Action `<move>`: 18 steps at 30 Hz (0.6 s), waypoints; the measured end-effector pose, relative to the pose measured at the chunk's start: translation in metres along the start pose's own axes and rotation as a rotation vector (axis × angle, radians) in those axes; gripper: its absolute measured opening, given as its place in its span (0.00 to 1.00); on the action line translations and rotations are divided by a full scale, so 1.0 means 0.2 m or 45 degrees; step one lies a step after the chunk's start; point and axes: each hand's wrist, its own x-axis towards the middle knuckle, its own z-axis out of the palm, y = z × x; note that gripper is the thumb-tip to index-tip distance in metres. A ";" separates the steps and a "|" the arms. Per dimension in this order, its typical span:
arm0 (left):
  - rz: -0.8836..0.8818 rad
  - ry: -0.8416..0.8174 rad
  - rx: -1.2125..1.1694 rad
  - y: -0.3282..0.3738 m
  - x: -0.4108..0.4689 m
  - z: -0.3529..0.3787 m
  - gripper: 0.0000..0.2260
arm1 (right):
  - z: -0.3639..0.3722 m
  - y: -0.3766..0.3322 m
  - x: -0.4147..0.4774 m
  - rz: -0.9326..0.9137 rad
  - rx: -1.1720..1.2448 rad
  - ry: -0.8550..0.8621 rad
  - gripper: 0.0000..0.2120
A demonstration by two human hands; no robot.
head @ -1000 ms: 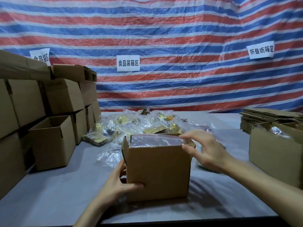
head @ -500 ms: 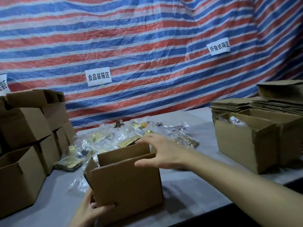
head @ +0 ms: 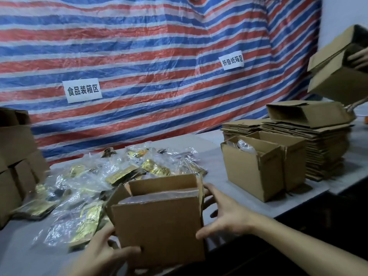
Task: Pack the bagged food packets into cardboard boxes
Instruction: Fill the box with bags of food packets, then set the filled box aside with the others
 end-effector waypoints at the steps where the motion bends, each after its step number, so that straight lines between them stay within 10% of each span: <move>1: -0.009 -0.120 0.030 0.13 0.02 0.09 0.36 | -0.04 0.01 -0.04 0.028 -0.019 0.034 0.58; 7: 0.080 -0.077 0.117 0.34 0.13 0.49 0.16 | -0.23 0.11 -0.29 0.175 -0.074 0.367 0.52; 18: -0.289 -0.082 -0.528 0.63 0.27 1.19 0.36 | -0.30 0.21 -0.36 0.376 -0.227 0.827 0.71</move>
